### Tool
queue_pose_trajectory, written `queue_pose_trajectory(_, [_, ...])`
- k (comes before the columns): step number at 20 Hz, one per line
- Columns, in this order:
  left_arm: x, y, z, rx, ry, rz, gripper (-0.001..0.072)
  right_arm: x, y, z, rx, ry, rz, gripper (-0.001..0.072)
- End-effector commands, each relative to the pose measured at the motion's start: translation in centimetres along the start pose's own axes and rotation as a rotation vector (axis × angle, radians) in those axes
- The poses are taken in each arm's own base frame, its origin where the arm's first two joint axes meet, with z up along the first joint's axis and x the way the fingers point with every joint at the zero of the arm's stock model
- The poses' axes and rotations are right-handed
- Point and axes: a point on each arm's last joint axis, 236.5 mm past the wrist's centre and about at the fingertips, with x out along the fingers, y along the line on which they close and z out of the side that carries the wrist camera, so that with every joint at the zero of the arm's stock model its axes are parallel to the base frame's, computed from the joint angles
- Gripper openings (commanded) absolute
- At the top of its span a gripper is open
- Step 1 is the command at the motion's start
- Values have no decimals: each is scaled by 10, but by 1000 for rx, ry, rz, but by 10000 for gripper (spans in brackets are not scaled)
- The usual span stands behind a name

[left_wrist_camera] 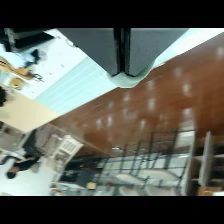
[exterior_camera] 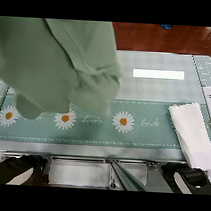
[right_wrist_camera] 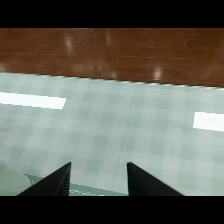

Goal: Fold the shirts.

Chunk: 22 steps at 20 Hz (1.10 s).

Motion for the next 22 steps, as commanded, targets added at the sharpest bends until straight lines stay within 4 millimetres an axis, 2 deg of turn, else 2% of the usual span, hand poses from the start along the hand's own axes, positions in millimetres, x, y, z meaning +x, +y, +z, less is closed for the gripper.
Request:
queue_pose_trajectory(1, [-5, -59, -28, -28, 5, -167, 15, -2, 1, -5, 9, 17, 2, 407])
queue_pose_trajectory(2, [-5, -67, -46, -65, 16, -194, 15, -2, 1, -5, 12, 17, 1, 407])
queue_pose_trajectory(3, [-5, -64, -70, -104, 37, -188, 15, -2, 1, -5, 13, 17, 2, 406])
queue_pose_trajectory(4, [-6, -55, -98, -160, 69, -163, 15, -2, 1, -5, 14, 19, 2, 406])
queue_pose_trajectory(5, [-9, -42, -135, -230, 115, -131, 15, -2, 0, -7, 13, 24, 0, 407])
queue_pose_trajectory(6, [-13, -27, -175, -261, 175, -94, 15, 0, 0, -8, 14, 34, -1, 407])
queue_pose_trajectory(8, [-30, 15, -271, -359, 328, 25, 15, 3, -1, -17, 16, 71, -2, 407])
queue_pose_trajectory(11, [-77, 75, -412, -517, 577, 220, 16, 21, -7, -43, 29, 151, -10, 406])
queue_pose_trajectory(12, [-95, 91, -448, -572, 637, 285, 16, 30, -10, -57, 36, 191, -15, 407])
queue_pose_trajectory(13, [-110, 105, -474, -612, 673, 345, 16, 40, -14, -76, 44, 241, -21, 407])
queue_pose_trajectory(15, [-135, 126, -505, -692, 714, 440, 16, 63, -24, -118, 61, 354, -42, 407])
queue_pose_trajectory(17, [-147, 139, -508, -758, 728, 489, 22, 87, -33, -157, 109, 441, -63, 407])
queue_pose_trajectory(18, [-151, 144, -503, -785, 726, 504, 168, 97, -37, -170, 146, 468, -77, 407])
queue_pose_trajectory(19, [-154, 150, -493, -801, 714, 516, 479, 106, -40, -177, 168, 489, -87, 407])
queue_pose_trajectory(21, [-160, 165, -456, -806, 671, 540, 507, 117, -54, -164, 203, 479, -123, 407])
queue_pose_trajectory(22, [-167, 175, -433, -800, 648, 565, 507, 116, -70, -149, 223, 449, -162, 407])
